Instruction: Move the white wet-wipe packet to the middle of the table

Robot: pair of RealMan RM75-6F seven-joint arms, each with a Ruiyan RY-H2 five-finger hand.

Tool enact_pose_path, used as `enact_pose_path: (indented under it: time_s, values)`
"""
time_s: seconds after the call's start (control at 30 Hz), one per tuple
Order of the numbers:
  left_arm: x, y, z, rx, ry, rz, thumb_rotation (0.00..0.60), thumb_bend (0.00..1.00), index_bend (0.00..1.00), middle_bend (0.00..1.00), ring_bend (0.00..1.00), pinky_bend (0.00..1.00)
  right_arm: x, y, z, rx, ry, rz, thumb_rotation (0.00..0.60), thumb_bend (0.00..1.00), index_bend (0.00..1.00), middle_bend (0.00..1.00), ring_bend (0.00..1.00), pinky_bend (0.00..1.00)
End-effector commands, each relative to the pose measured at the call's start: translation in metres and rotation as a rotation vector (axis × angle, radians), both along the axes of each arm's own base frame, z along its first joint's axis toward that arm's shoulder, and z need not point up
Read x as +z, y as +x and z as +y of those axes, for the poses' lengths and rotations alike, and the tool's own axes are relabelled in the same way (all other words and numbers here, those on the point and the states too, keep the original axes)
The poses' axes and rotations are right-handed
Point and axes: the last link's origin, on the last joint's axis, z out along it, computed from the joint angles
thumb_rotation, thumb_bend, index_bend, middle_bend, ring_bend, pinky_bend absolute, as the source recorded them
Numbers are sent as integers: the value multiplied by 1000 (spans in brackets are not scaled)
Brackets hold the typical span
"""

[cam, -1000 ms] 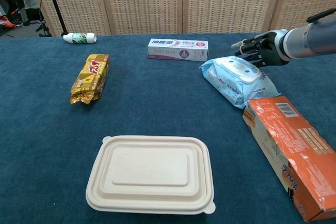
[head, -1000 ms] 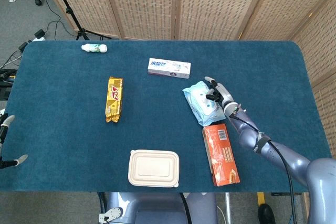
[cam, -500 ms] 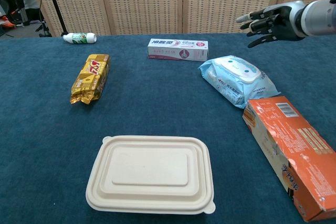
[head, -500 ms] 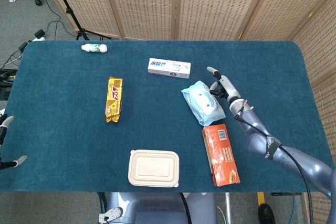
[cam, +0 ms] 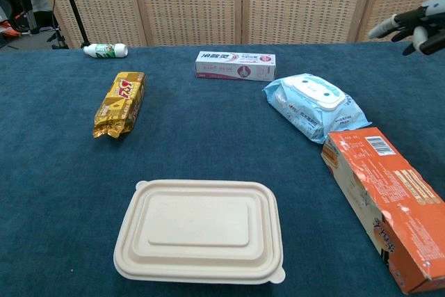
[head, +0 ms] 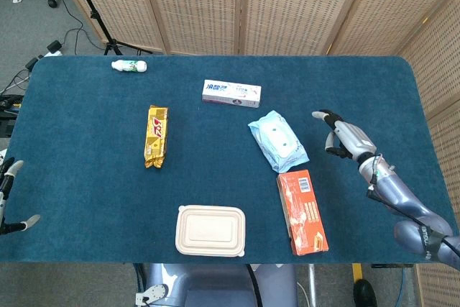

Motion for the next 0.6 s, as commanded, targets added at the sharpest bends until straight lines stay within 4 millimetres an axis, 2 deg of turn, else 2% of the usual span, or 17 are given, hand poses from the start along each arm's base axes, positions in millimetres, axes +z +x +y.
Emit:
enact_pose_path:
  time_s: [0.03, 0.23, 0.43, 0.6]
  values:
    - [0, 0, 0, -3, 0, 1, 600, 0, 0, 0, 0, 0, 8, -22, 13, 11, 38, 130, 600, 1000, 224, 144, 0, 131]
    - [-2, 2, -1, -8, -7, 3, 600, 0, 0, 0, 0, 0, 11, -42, 15, 9, 81, 235, 600, 1000, 254, 163, 0, 131]
    - [-3, 3, -1, -10, -11, 4, 600, 0, 0, 0, 0, 0, -8, -47, 1, 24, 82, 269, 600, 1000, 284, 191, 34, 131]
    - [-3, 1, 0, -3, -10, 5, 600, 0, 0, 0, 0, 0, -30, -39, -1, 50, 118, 263, 600, 1000, 303, 206, 50, 131]
